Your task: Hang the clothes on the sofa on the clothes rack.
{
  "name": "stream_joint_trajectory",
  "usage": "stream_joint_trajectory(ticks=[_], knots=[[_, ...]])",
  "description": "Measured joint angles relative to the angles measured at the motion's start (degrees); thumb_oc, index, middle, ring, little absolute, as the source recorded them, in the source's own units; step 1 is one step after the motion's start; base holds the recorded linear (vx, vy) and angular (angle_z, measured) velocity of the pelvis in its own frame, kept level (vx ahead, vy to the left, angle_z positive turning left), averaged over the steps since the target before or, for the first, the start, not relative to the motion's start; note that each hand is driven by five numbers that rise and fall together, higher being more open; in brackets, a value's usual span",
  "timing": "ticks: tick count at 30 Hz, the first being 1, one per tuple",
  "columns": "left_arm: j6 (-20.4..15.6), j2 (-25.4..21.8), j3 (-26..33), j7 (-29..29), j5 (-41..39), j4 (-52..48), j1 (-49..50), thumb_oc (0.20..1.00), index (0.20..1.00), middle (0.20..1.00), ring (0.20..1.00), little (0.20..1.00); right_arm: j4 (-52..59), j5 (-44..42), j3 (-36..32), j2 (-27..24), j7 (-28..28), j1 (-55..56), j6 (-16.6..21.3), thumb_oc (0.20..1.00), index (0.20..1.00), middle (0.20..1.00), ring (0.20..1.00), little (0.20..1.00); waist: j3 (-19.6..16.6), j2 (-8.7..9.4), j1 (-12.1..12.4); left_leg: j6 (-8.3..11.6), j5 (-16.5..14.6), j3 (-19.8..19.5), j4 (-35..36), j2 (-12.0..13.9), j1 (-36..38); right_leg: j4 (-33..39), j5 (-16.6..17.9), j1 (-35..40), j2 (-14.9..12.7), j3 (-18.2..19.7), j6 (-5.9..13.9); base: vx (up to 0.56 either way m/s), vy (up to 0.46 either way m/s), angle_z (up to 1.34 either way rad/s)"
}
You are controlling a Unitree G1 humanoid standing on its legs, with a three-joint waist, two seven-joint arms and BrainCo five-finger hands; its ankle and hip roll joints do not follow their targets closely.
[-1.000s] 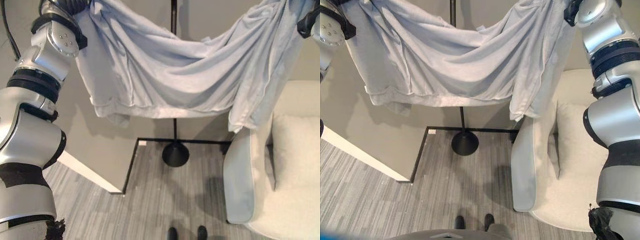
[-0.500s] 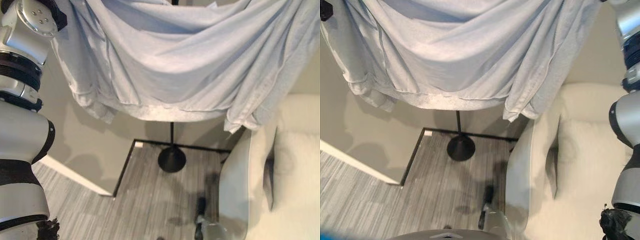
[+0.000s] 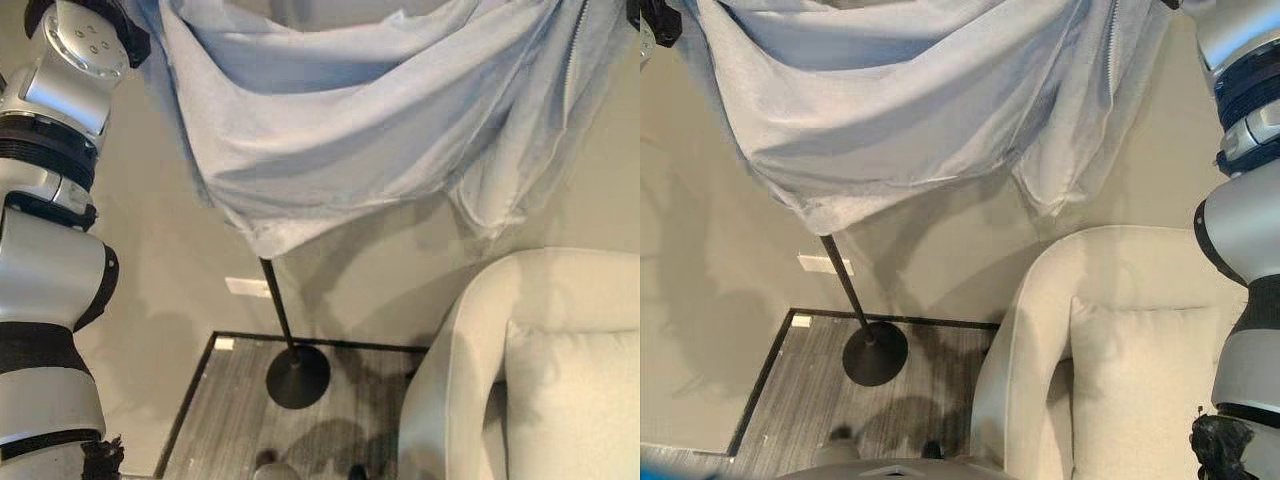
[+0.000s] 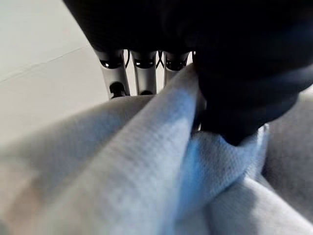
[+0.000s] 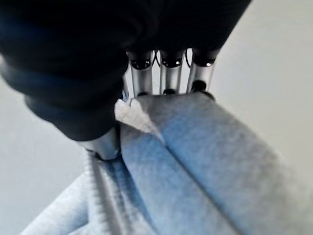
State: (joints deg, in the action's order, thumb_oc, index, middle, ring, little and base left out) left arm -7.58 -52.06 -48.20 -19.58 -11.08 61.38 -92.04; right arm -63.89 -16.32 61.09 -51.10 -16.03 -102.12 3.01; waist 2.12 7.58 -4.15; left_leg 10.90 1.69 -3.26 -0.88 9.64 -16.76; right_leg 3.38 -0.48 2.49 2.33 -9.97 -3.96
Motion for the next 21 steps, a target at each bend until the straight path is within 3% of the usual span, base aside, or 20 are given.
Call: stream_joint_trajectory(ticks=[1, 2, 4, 5, 6, 7, 13, 16, 21], knots=[[-0.9, 0.5, -0.2, -0.2, -0.1, -1.2, 1.0, 0.2, 0.2, 0.2, 0.2, 0.2, 0.7, 0.2, -0.9, -2.6, 0.0, 1.1, 0.3, 0.2, 0.2, 0.2, 0.2, 0.2, 0.3, -2.33, 2.2, -0.44, 1.8, -1.0, 5.7, -0.3, -1.3, 0.8, -0.9, 1.0, 0.3, 0.6, 1.15, 0.25, 0.308, -0.6], [-0.7, -0.2, 0.4, -0.5, 0.0, -1.7, 2.1, 0.2, 0.2, 0.2, 0.2, 0.2, 1.7, 0.2, -2.7, -1.9, 0.0, 3.4, 0.1, 0.2, 0.2, 0.2, 0.2, 0.2, 0.0, -3.38, 4.3, -1.79, 2.6, -0.8, -0.1, -1.0, -1.3, 0.8, -0.5, 2.8, -0.1, 2.9, 1.02, 0.12, 0.22, -0.87], [-1.3, -1.8, -0.2, -0.6, 0.0, -1.7, 0.5, 0.2, 0.2, 0.2, 0.2, 0.2, 2.8, 0.7, -1.8, -1.5, 0.2, 3.7, 0.2, 0.2, 0.2, 0.2, 0.2, 0.2, -1.2, -4.17, 3.8, -2.31, 2.9, -0.5, -4.5, -2.5, 0.8, 1.6, -0.8, 3.7, -1.6, 4.1, 2.6, 0.08, 0.133, -0.62], [-1.8, -2.2, -0.8, -0.6, 0.0, -1.7, -0.4, 0.2, 0.2, 0.2, 0.2, 0.2, 2.9, 0.7, -1.9, -1.8, 0.2, 2.6, 0.3, 0.2, 0.2, 0.2, 0.2, 0.2, -2.3, -5.99, 3.6, -2.73, 4.3, -0.1, -3.3, -2.9, 4.1, 1.7, -1.0, 3.8, -1.5, 5.5, 4.48, 0.04, 0.086, -0.33], [-1.9, -2.0, -0.9, -0.6, 0.0, -1.8, -0.6, 0.2, 0.2, 0.2, 0.2, 0.2, 2.8, 0.7, -2.3, -2.1, 0.0, 2.1, 0.3, 0.2, 0.2, 0.2, 0.2, 0.2, -2.8, -7.62, 3.5, -4.58, 4.6, -0.3, -0.9, -2.4, 6.4, 1.3, -1.7, 3.8, -1.2, 5.7, 5.59, 0.08, 0.143, -0.13], [-2.4, -1.9, -1.2, -0.4, 0.1, -2.8, -0.4, 0.2, 0.2, 0.2, 0.2, 0.2, 2.5, 0.6, -2.7, -2.4, -0.2, 2.7, -0.2, 0.2, 0.2, 0.2, 0.2, 0.2, -2.7, -6.61, 2.6, -7.08, 8.2, 1.0, 3.0, -4.5, 8.3, -0.8, -1.7, 2.6, -4.0, 5.3, 7.26, 0.08, 0.129, -0.06], [-1.6, -2.5, -1.0, -0.4, 0.1, -2.6, -0.3, 0.2, 0.2, 0.2, 0.2, 0.2, 2.7, 0.7, -3.9, -1.4, 0.3, 4.8, 0.1, 0.2, 0.2, 0.2, 0.2, 0.2, -2.8, -2.85, 3.3, -8.2, 7.4, 2.8, 6.1, -10.1, 10.0, 0.7, -2.3, 2.8, -9.9, 4.4, 11.7, 0.03, 0.055, -0.03], [-1.6, -3.6, -0.9, -0.5, 0.1, -2.7, -0.3, 0.2, 0.2, 0.2, 0.2, 0.2, 3.7, 0.7, -4.4, -0.7, 0.3, 5.1, 0.2, 0.2, 0.2, 0.2, 0.2, 0.2, -2.8, -1.78, 3.8, -8.31, 6.9, 3.4, 6.1, -10.4, 10.1, 1.7, -2.2, 3.2, -10.5, 4.3, 12.19, 0.02, 0.015, -0.05], [-1.1, -4.7, -0.9, -0.5, 0.1, -2.6, 0.2, 0.2, 0.2, 0.2, 0.2, 0.2, 4.5, 0.7, -4.4, -0.7, 0.4, 6.9, 0.2, 0.2, 0.2, 0.2, 0.2, 0.2, -2.8, -1.77, 4.4, -8.29, 6.9, 4.0, 6.1, -9.1, 11.0, 2.0, -1.7, 4.2, -9.1, 4.7, 11.67, 0.02, 0.009, -0.07]])
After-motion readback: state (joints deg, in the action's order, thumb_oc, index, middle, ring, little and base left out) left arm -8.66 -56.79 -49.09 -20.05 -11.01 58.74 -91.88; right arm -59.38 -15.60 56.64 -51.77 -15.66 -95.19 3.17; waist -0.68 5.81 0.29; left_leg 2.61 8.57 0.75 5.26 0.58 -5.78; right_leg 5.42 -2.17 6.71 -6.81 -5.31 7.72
